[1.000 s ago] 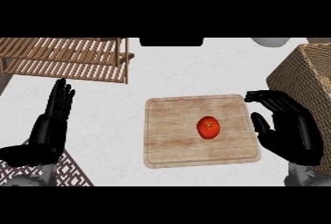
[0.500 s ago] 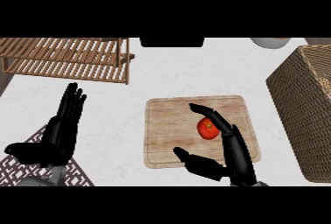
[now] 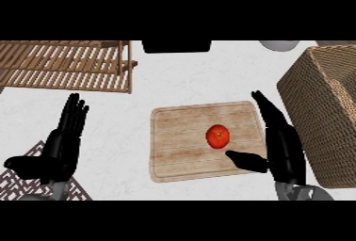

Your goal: Pick the tomato from the cutting board and place it in the basket

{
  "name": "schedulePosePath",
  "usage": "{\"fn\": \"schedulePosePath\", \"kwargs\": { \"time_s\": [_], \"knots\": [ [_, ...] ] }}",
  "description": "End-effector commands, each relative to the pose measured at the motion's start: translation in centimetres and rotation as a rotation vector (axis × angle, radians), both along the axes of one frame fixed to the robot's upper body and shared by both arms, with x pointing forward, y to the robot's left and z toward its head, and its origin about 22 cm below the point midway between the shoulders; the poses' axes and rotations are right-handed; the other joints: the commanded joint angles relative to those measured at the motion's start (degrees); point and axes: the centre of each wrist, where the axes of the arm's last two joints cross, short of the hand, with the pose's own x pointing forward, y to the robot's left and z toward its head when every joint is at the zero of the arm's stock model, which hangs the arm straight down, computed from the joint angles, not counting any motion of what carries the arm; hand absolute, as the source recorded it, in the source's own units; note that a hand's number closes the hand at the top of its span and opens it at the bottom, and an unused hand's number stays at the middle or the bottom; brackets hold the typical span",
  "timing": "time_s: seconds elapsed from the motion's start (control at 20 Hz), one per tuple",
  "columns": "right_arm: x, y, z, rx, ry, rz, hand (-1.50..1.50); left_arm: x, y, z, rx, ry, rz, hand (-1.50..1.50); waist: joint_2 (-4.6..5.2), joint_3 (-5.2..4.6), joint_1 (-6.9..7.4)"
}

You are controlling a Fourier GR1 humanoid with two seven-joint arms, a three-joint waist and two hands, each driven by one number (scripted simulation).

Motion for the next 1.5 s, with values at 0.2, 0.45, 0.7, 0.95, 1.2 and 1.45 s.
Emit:
{"fn": "schedulePosePath", "kwargs": {
  "time_s": [0.2, 0.45, 0.7, 0.95, 1.2, 1.45],
  "knots": [
    [-1.5, 2.1, 7.6, -0.269, 0.299, -0.005, -1.5, 0.2, -0.8, 0.3, -0.017, 0.001, -0.022, 0.0, 0.22, 0.26, 1.29],
    [-2.4, 4.4, 12.7, -0.252, 0.394, 0.034, -1.5, 0.2, -1.1, 0.4, -0.019, -0.02, -0.046, 0.0, 0.76, 0.51, 2.32],
    [-1.2, 5.9, 12.6, -0.295, 0.455, -0.021, -1.5, 1.2, -0.9, 1.5, -0.003, -0.024, -0.037, 0.0, 0.81, 0.59, 2.31],
    [0.4, 6.2, 11.8, -0.346, 0.5, -0.079, -1.5, 0.6, -0.7, 1.7, -0.015, -0.016, -0.05, 0.0, 0.85, 0.62, 2.7],
    [-0.1, 5.7, 10.5, -0.311, 0.524, -0.086, -1.5, -0.6, -0.6, -0.1, -0.016, -0.013, -0.036, 0.0, 0.93, 0.7, 2.22],
    [0.7, 5.8, 9.2, -0.271, 0.532, -0.055, -1.5, 0.7, -1.9, 1.3, -0.007, -0.039, -0.046, 0.0, 1.14, 0.78, 2.27]
  ]
}}
